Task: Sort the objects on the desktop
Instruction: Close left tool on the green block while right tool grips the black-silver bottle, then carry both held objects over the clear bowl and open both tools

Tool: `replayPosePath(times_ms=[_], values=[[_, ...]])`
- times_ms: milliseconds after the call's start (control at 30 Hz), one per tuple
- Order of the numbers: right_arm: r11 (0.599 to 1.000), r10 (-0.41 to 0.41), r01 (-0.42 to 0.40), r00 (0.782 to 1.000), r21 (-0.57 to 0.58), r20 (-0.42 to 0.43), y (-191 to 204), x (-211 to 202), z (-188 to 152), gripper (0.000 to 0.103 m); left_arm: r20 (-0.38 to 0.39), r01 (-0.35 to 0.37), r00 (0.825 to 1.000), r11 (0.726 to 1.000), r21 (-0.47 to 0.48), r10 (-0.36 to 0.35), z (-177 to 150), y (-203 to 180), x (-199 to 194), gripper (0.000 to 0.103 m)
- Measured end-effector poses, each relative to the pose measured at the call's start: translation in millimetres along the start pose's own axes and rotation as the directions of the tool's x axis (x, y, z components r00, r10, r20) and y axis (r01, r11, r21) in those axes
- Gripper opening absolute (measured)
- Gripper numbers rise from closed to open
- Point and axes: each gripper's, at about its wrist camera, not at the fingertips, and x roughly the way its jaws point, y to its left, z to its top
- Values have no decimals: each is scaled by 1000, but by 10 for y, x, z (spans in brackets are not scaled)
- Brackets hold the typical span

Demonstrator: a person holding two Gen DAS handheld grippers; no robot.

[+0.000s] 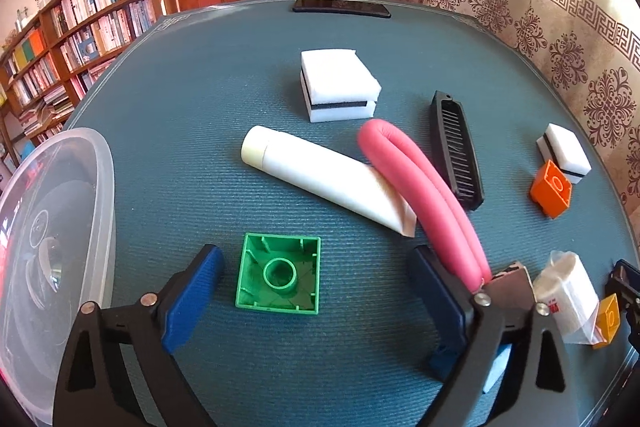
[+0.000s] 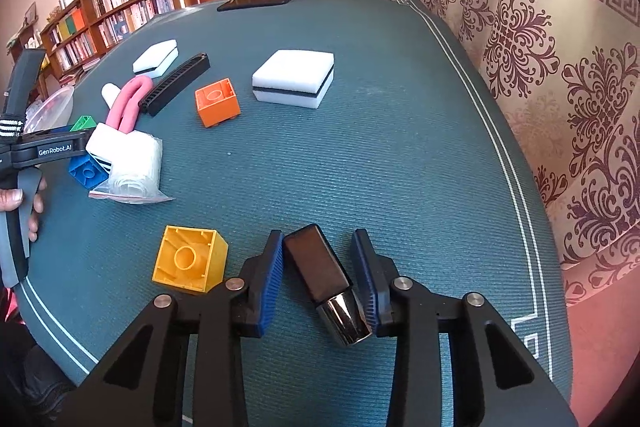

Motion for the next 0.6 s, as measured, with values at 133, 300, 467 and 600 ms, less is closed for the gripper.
replayPosePath(times_ms=[133,300,467,600], values=[[1000,0,0,1000,1,1,-4,-5,-11,37,-6,-4,1000,1000,2,4,-17,-3,8,102],[1000,-10,10,1000,5,10,2,-26,-22,36,35,-19,999,999,-29,20,-28,45,-75,63],[1000,-14,14,1000,13,12,-8,-62,-37,33,47,9,999,999,-54,-7,-68,93,-150,34],[1000,-10,10,1000,20,28,4,-123,-22,23,60,53,997,997,-47,-50,-130,42,-253,34]])
